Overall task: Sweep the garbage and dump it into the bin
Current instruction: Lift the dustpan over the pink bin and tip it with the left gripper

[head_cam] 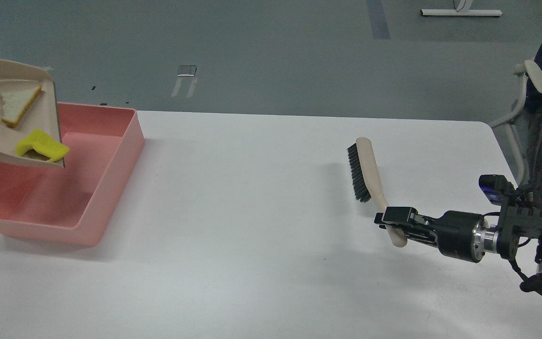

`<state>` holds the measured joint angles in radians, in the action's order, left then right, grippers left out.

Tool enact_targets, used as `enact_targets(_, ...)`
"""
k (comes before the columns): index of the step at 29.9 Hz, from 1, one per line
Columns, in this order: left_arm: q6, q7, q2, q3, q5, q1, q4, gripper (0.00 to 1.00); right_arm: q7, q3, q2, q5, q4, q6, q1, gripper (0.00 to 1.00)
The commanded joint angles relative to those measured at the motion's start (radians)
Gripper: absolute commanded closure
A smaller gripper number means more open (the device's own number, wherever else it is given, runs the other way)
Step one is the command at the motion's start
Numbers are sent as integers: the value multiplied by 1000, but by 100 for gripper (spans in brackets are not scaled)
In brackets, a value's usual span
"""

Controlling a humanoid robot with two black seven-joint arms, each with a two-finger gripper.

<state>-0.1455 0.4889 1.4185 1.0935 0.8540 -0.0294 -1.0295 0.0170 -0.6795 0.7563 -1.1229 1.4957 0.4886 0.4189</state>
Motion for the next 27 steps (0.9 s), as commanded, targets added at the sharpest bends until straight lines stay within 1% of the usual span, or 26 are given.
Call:
enact_targets(1, 73, 0, 14, -3, 115, 2, -8, 100, 0, 0, 0, 0, 2, 0, 0, 98)
enact_targets(2, 101, 0, 19, -6, 152, 2, -8, 100, 0, 0, 0, 0, 2, 0, 0, 98)
enact_targets(5, 129, 0, 36, -11, 200, 2, -15, 100, 0, 0, 0, 0, 2, 0, 0, 98)
enact_targets(9, 127, 0, 36, 0, 185, 13, -24, 100, 0, 0, 0, 0, 2, 0, -2, 98)
enact_targets(12, 101, 0, 30, 8, 113, 22, -24, 100, 0, 0, 0, 0, 2, 0, -5, 98)
enact_targets(15, 38, 0, 30, 8, -22, 28, -24, 100, 0, 0, 0, 0, 2, 0, -6, 98)
enact_targets(17, -47, 0, 33, 9, -172, 46, -26, 100, 0, 0, 0, 0, 0, 0, -6, 98)
enact_targets(18, -72, 0, 34, 9, -209, 58, -27, 100, 0, 0, 0, 0, 0, 0, -6, 98)
enact_targets(19, -121, 0, 34, 8, -269, 87, -32, 100, 0, 0, 0, 0, 0, 0, -6, 98)
enact_targets(21, -172, 0, 34, 9, -312, 117, -37, 100, 0, 0, 0, 0, 0, 0, -6, 98)
enact_targets(22, -219, 0, 30, 11, -343, 147, -50, 100, 0, 0, 0, 0, 0, 0, -6, 98)
enact_targets(24, -268, 0, 20, 16, -395, 184, -93, 100, 0, 3, 0, 0, 0, 0, -8, 98)
enact_targets(27, -272, 0, 5, 16, -461, 190, -205, 100, 0, 3, 0, 0, 1, 0, -17, 98)
